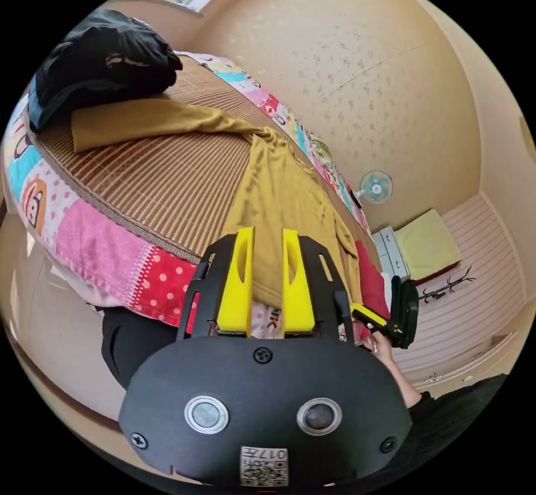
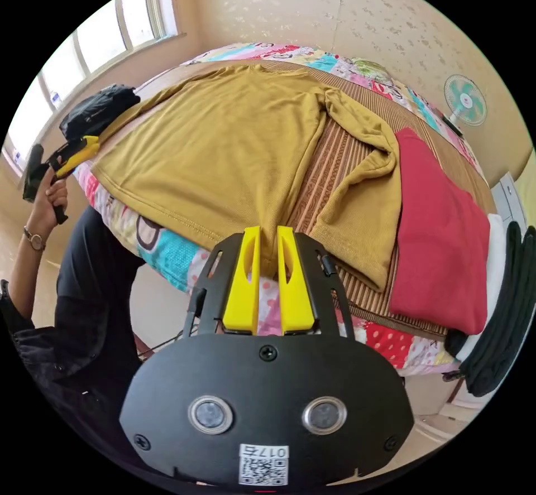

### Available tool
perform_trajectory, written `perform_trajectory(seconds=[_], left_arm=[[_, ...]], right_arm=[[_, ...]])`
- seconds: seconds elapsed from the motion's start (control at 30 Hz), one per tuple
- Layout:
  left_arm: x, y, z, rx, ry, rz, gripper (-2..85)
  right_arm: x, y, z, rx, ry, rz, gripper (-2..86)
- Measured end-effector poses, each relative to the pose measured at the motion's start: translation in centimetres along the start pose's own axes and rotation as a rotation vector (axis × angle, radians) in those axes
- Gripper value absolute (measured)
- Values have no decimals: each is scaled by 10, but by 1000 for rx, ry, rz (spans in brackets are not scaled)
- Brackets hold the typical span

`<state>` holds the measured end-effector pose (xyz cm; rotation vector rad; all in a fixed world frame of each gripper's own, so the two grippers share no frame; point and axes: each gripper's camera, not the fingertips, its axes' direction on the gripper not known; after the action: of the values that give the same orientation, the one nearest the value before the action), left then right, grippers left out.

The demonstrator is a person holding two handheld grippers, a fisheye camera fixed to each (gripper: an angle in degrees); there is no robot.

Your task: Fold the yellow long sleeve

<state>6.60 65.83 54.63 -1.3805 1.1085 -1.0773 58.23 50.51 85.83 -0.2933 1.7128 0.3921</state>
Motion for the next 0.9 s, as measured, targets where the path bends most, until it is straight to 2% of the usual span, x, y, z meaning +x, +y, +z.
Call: perform_trajectory(seconds=[0.07, 0.13, 0.17, 0.2, 0.23, 0.3, 0.4, 0.53, 0.63, 0.7, 0.77, 0.83, 0.9], left_arm=[[-3, -18, 9, -116, -31, 74, 96], [4, -24, 27, -250, -72, 146, 87], [13, -20, 43, -341, -156, 204, 63], [25, -11, 50, -361, -271, 284, 44], [33, -6, 50, -352, -312, 332, 37], [51, 7, 49, -362, -437, 402, 18], [52, 18, 36, -386, -455, 369, 11], [39, 34, 4, -322, -461, 310, 18], [31, 44, -28, -227, -317, 286, 38], [26, 48, -54, -177, -250, 285, 45], [25, 52, -72, -139, -259, 281, 45], [24, 58, -88, -98, -270, 283, 44], [23, 67, -100, -69, -274, 280, 39]], right_arm=[[22, 10, -26, 158, -100, 124, 84], [30, 10, -30, 180, -120, 187, 86], [32, 5, -21, 121, -136, 191, 89], [32, 0, -13, 67, -137, 193, 91], [32, -7, 6, -68, -112, 199, 90], [22, -10, 1, -42, -45, 159, 82], [4, -9, -5, -67, 43, 132, 68], [12, 8, -22, -25, -40, 215, 70], [49, 24, -58, 156, -181, 319, 81], [79, 29, -71, 185, -79, 479, 88], [117, 27, -72, 133, 21, 638, 94], [137, 21, -59, 59, -23, 709, 89], [139, 16, -59, 67, 9, 743, 78]])
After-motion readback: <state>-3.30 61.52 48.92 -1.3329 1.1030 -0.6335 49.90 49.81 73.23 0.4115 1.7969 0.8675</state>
